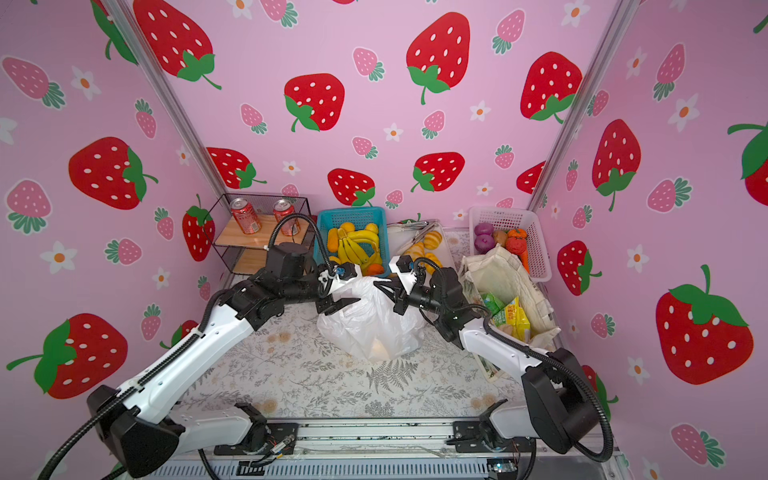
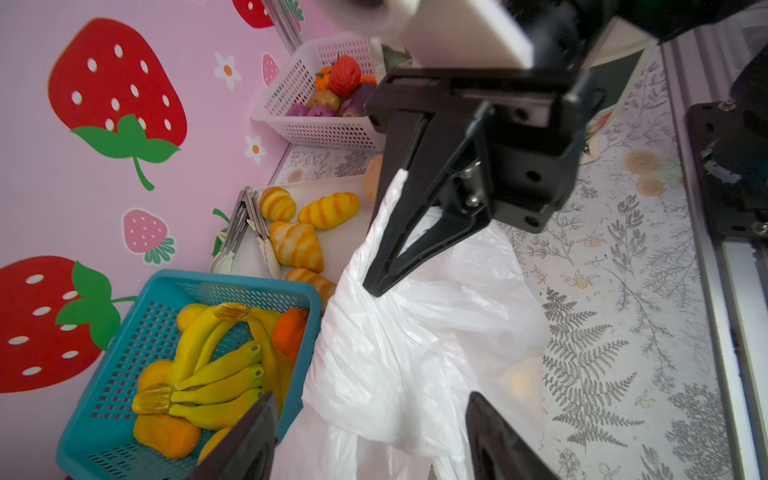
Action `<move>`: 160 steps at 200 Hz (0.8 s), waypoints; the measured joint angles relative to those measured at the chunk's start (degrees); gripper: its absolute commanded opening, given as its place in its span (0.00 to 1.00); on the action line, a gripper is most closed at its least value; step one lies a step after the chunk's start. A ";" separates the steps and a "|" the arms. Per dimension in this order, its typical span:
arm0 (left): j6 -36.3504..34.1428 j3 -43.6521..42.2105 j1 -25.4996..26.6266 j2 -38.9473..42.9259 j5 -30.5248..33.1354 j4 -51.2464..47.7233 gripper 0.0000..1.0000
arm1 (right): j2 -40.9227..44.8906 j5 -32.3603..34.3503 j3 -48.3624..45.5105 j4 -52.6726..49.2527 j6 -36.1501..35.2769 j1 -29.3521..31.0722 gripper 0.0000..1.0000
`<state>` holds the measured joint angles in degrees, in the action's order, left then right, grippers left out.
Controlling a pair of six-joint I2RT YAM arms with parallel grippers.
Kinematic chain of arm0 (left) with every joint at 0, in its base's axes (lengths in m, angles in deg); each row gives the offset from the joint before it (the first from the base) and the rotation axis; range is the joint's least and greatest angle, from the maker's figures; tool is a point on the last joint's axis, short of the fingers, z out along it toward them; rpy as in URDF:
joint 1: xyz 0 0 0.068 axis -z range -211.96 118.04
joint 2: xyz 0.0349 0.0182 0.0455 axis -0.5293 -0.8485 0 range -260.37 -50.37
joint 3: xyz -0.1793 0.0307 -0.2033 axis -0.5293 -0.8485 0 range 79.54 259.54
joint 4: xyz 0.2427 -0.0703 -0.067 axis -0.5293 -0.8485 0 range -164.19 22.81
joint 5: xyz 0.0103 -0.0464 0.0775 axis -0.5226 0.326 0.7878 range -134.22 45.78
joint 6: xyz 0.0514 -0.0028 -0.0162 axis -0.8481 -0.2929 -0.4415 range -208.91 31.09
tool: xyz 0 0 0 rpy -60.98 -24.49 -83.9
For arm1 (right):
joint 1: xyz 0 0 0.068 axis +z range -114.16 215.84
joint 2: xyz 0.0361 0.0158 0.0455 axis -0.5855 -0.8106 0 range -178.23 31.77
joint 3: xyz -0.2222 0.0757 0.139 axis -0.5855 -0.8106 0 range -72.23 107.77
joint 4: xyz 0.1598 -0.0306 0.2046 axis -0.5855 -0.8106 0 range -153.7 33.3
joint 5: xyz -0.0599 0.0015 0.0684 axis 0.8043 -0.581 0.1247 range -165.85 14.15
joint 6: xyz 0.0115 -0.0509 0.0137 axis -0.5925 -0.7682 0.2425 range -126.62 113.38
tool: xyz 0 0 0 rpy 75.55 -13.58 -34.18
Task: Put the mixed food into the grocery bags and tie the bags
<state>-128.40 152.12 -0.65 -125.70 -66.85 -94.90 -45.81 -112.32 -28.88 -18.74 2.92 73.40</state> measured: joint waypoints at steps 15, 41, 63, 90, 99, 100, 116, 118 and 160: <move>0.72 1.16 -0.35 -3.34 0.11 -0.63 0.71 | 0.35 0.00 -0.15 0.44 -0.02 0.07 0.00; 1.40 1.97 -1.18 -5.99 -0.39 -2.25 0.61 | 1.01 -0.04 -0.76 0.61 -0.22 0.20 0.00; 1.53 2.95 -1.73 -7.32 -1.05 -2.89 0.48 | 1.44 -0.09 -1.31 0.70 -0.37 0.20 0.00; 0.57 4.00 -1.90 -8.76 -1.99 -3.52 0.25 | 2.25 -0.13 -1.99 0.81 -0.48 0.20 0.00; -0.13 4.26 -1.90 -9.14 -2.16 -3.80 0.17 | 2.40 -0.15 -2.03 0.98 -0.50 0.20 0.00; -0.02 4.28 -1.90 -9.16 -2.16 -3.89 0.17 | 2.40 -0.15 -2.03 1.03 -0.52 0.20 0.00; -1.09 4.68 -1.90 -9.66 -2.54 -4.11 0.11 | 2.56 -0.20 -2.16 1.42 -0.59 0.20 0.00; -1.49 4.70 -1.90 -9.70 -2.56 -4.13 0.10 | 2.58 -0.20 -2.19 1.46 -0.59 0.20 0.00; -4.66 4.72 -1.90 -9.68 -2.82 -3.69 0.00 | 2.82 -0.09 -2.67 1.84 -1.49 0.22 0.28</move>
<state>-133.05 156.84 -2.55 -135.38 -69.67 -98.59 -42.99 -112.41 -31.55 -16.91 1.43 73.62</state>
